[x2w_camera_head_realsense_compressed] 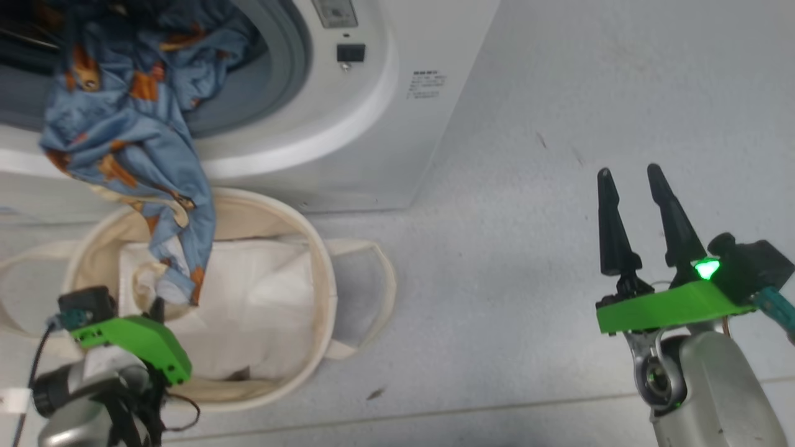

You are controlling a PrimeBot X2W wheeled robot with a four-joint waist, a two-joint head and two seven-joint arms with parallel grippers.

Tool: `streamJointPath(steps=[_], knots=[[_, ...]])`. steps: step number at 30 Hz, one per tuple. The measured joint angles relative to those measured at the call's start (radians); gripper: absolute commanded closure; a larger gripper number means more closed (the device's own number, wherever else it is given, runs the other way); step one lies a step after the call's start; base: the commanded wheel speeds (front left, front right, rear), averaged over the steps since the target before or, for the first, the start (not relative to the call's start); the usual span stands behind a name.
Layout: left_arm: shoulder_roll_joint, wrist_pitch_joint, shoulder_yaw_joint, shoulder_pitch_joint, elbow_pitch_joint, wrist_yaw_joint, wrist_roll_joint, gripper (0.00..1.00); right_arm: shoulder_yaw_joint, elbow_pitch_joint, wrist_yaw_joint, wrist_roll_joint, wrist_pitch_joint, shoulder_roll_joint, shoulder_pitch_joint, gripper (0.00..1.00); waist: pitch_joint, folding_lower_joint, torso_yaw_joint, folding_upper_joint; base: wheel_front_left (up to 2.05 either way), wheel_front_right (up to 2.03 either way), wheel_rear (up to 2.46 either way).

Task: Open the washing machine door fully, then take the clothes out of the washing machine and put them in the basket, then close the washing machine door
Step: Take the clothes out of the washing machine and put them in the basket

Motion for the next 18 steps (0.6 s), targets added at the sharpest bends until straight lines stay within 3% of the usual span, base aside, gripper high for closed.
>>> streamJointPath(steps=[10, 16, 17, 18], knots=[[0.041, -0.007, 0.022, -0.083, 0.017, 0.009, -0.012, 1.0, -0.019, -0.05, 0.0, -0.008, 0.0, 0.01, -0.04, 0.0, 0.13, 0.0001, -0.043, 0.0, 0.0, 0.0, 0.0], [0.044, -0.008, 0.022, -0.083, 0.02, 0.009, -0.018, 1.0, -0.02, -0.05, 0.0, -0.009, 0.0, 0.013, -0.041, 0.0, 0.131, 0.0001, -0.05, 0.0, 0.0, 0.0, 0.0], [0.043, -0.008, 0.022, -0.083, 0.02, 0.008, -0.018, 0.95, -0.02, -0.05, 0.0, -0.009, 0.0, 0.014, -0.041, 0.0, 0.126, 0.0001, -0.049, 0.0, 0.0, 0.0, 0.0], [0.042, -0.008, 0.022, -0.082, 0.021, 0.008, -0.018, 0.3, -0.02, -0.048, 0.0, -0.009, 0.0, 0.014, -0.041, 0.0, 0.12, 0.0001, -0.047, 0.0, 0.0, 0.0, 0.0]])
